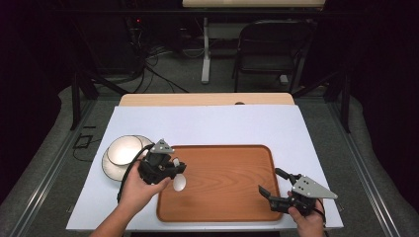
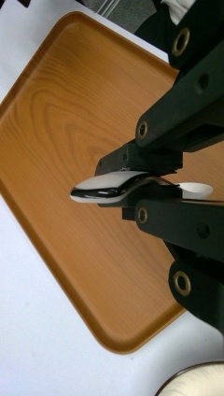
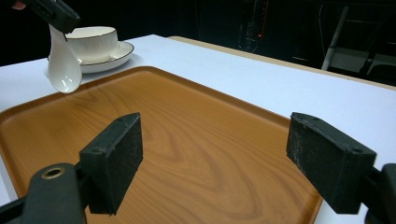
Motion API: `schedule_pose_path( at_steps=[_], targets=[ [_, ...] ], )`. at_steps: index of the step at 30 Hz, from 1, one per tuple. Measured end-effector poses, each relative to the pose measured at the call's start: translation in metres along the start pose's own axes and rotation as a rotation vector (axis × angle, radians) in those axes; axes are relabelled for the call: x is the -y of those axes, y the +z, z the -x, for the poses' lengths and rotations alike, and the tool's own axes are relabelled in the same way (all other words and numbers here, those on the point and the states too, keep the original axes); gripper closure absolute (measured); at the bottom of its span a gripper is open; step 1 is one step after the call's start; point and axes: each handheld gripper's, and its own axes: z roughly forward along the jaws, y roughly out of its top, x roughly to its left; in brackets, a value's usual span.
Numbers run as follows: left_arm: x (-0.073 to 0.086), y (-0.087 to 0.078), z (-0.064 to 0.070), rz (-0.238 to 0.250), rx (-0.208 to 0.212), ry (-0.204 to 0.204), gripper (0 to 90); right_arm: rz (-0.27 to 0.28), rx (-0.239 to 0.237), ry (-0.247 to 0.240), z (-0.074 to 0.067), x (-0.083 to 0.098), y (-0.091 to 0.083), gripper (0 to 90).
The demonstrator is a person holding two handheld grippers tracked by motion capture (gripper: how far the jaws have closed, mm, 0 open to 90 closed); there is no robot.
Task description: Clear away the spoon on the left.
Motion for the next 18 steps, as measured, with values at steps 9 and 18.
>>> schedule_pose_path(
  at_steps=[9,18],
  targets=[
    [0.012,0.01,0.006,-0.028,0.032,-0.003,85.1,-0.001,0.002,-0.001,0.0,0.0,-0.001,18.5],
    [0.02,0.023,0.003,-0.051,0.061,-0.024,85.1,-0.001,0.002,-0.002,0.0,0.0,0.0,18.5]
  ],
)
